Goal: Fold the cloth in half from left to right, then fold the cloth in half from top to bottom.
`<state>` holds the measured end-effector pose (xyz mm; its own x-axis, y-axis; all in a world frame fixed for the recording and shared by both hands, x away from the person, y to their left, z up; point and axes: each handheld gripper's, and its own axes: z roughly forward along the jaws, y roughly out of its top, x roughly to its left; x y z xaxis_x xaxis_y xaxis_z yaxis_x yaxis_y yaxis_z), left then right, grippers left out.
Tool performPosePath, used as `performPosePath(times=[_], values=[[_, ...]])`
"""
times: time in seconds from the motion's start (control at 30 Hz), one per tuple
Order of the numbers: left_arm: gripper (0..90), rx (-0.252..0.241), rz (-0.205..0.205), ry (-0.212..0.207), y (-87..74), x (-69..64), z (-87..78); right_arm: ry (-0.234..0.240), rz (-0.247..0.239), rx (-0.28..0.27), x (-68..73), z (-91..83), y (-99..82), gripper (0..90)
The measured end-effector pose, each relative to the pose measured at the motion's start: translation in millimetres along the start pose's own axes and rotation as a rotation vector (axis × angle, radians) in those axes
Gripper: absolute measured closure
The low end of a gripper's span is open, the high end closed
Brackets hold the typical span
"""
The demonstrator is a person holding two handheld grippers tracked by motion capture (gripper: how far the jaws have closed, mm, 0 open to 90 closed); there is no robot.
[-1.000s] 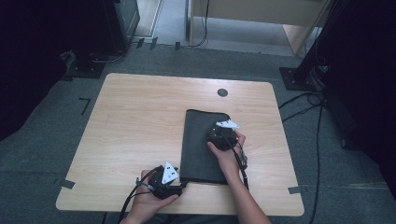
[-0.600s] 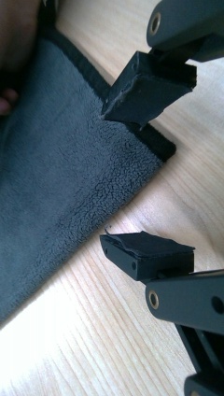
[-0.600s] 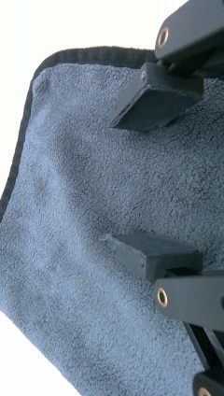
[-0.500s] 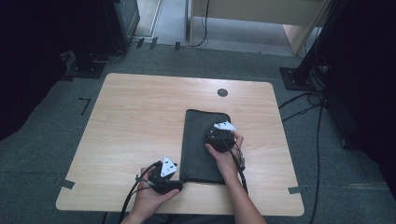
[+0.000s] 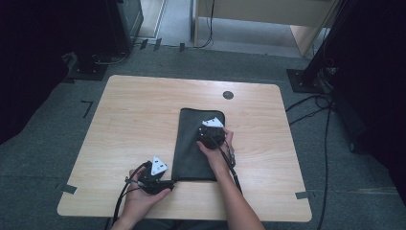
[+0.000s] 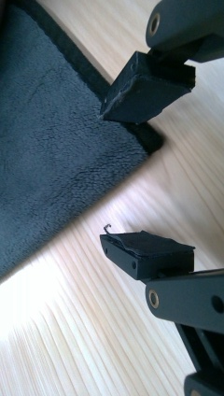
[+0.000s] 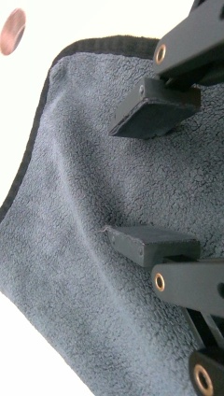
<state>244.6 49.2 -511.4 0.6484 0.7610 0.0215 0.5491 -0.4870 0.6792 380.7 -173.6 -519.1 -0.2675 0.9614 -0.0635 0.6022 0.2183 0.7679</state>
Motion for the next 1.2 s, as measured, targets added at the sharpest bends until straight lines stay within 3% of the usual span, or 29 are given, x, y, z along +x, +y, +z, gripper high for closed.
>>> performPosePath(times=[0.03,0.1,0.2,0.33,0.43,0.6,0.73,0.8,0.9,1.0,1.1,1.2], values=[[34.3,-0.001,-0.006,0.017,-2.5,4.8,-2.7,-0.005,-0.012,-0.004,4.4,2.9,2.8,45.8],[34.7,0.002,-0.039,0.008,-6.4,13.9,-5.7,-0.01,-0.021,-0.006,12.1,8.2,7.9,46.5],[35.4,0.003,-0.039,0.009,-10.6,20.9,-9.8,-0.002,-0.024,-0.005,19.2,13.4,13.0,47.0],[35.7,-0.054,-0.128,-0.076,-10.4,29.8,-14.8,0.02,0.009,0.002,15.0,13.9,13.1,44.6],[36.1,-0.102,-0.145,-0.083,-10.2,33.3,-21.9,0.034,0.03,0.012,9.8,12.0,11.6,41.5],[36.0,-0.115,-0.168,-0.088,-11.9,37.4,-23.3,-0.001,-0.03,-0.003,11.1,7.6,7.7,39.4],[35.7,-0.125,-0.164,-0.085,-10.8,36.4,-23.3,0.005,0.002,0.005,8.2,6.0,6.6,37.7],[35.7,-0.136,-0.175,-0.092,-10.3,36.5,-23.0,0.032,0.014,0.012,5.2,5.6,7.5,36.7],[35.6,-0.137,-0.17,-0.086,-9.3,37.7,-22.5,0.076,0.06,0.009,-4.7,-0.3,9.9,33.7],[35.5,-0.14,-0.177,-0.078,-6.9,41.1,-22.1,0.115,0.086,-0.04,-21.1,-9.4,16.4,32.1],[35.6,-0.143,-0.191,-0.08,-3.3,43.4,-20.0,0.098,0.069,-0.067,-37.6,-13.5,26.0,34.7],[35.4,-0.14,-0.195,-0.08,1.6,43.7,-17.4,0.094,0.063,-0.036,-55.2,-7.4,35.0,35.7]])
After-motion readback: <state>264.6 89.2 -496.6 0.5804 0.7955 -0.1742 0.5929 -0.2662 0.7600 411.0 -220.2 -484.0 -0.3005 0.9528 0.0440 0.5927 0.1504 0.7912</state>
